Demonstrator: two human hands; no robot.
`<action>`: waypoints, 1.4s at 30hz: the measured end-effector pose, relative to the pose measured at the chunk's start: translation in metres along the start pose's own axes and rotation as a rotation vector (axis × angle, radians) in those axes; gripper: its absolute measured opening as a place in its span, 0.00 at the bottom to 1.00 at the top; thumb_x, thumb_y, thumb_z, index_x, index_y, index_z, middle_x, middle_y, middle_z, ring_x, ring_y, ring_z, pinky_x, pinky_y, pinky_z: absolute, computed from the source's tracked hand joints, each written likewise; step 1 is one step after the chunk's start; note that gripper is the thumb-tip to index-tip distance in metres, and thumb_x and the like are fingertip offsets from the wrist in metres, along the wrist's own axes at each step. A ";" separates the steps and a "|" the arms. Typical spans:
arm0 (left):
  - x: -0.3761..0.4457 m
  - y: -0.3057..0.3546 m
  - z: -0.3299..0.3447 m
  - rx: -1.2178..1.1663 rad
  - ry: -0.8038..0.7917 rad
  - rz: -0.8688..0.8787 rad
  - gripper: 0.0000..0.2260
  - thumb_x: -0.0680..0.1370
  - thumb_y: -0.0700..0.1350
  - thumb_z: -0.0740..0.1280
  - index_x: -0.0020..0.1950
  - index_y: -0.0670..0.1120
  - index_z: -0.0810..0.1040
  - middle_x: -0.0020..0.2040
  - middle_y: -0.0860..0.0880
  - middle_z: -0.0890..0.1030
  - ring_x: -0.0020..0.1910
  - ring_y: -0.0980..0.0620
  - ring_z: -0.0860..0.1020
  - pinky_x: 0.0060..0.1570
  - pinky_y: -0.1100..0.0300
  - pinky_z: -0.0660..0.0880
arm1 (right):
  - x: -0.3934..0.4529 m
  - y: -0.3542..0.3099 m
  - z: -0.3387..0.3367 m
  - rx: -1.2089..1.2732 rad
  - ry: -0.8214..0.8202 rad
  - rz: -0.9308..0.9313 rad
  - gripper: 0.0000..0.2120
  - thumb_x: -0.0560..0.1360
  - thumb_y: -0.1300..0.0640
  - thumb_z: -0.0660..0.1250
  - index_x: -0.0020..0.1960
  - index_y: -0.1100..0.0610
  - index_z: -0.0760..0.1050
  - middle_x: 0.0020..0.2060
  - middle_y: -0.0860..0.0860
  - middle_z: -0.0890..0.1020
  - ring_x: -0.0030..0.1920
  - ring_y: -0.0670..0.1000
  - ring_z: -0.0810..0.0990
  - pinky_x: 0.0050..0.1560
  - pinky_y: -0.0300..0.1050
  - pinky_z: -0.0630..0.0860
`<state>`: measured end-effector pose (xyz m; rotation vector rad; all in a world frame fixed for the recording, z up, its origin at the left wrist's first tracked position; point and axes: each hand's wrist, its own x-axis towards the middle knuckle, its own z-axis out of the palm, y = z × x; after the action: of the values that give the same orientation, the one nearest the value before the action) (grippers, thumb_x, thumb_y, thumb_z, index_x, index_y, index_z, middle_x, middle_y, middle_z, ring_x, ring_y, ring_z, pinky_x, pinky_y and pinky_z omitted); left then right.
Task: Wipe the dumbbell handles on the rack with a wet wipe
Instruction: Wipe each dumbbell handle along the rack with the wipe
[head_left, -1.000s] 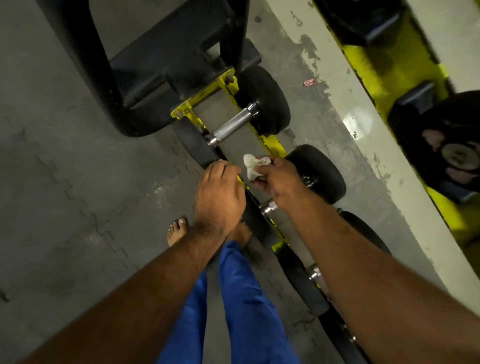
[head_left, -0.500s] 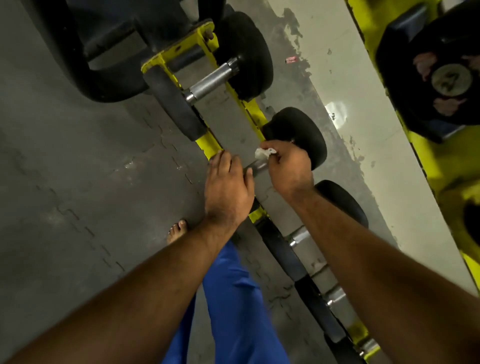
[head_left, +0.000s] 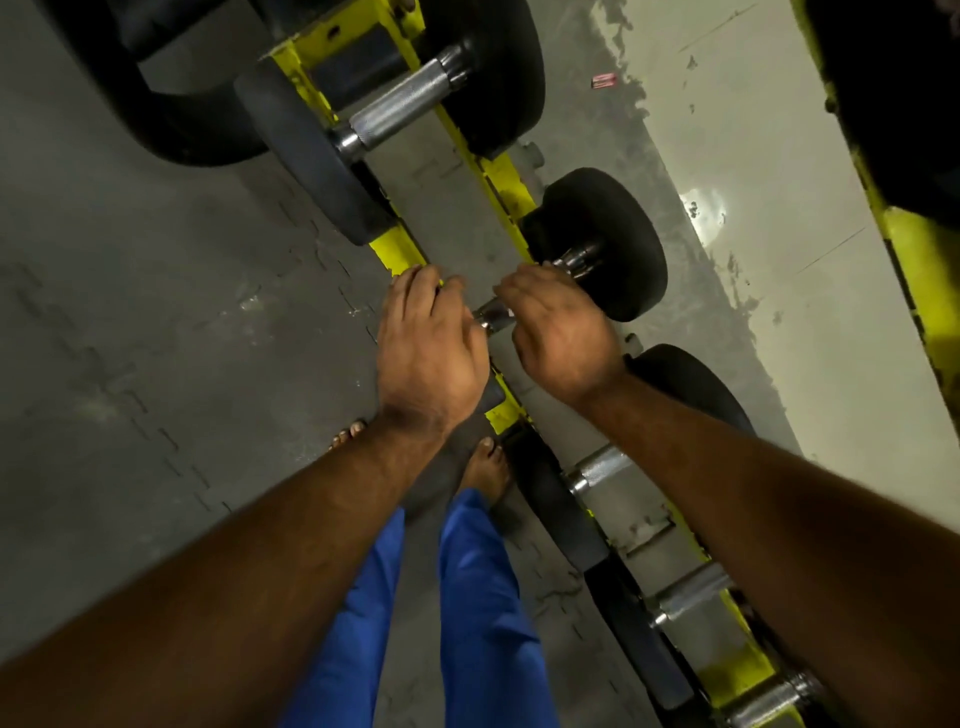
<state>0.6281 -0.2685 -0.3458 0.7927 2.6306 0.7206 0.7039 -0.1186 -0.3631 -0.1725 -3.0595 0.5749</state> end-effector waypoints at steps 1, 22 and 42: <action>0.000 0.000 0.000 -0.001 0.004 0.004 0.18 0.77 0.44 0.56 0.59 0.36 0.77 0.60 0.38 0.76 0.64 0.38 0.72 0.67 0.44 0.68 | -0.003 0.001 0.001 -0.016 -0.016 -0.018 0.18 0.74 0.64 0.61 0.61 0.66 0.78 0.57 0.61 0.82 0.61 0.61 0.78 0.69 0.55 0.71; 0.000 0.001 0.001 0.026 0.031 0.006 0.18 0.76 0.44 0.56 0.58 0.36 0.78 0.57 0.39 0.77 0.60 0.39 0.74 0.64 0.45 0.70 | -0.014 0.012 0.012 -0.154 0.000 -0.028 0.20 0.77 0.62 0.57 0.66 0.64 0.76 0.63 0.59 0.79 0.66 0.59 0.76 0.71 0.57 0.68; -0.002 0.004 -0.001 0.034 0.004 -0.001 0.20 0.76 0.46 0.54 0.56 0.36 0.78 0.57 0.38 0.77 0.61 0.37 0.74 0.67 0.43 0.68 | -0.011 -0.014 0.009 -0.287 -0.233 -0.082 0.22 0.78 0.56 0.58 0.69 0.64 0.73 0.68 0.61 0.75 0.72 0.61 0.70 0.74 0.57 0.64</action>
<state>0.6304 -0.2670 -0.3423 0.7999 2.6533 0.6800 0.7127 -0.1358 -0.3668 0.0182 -3.3423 0.1588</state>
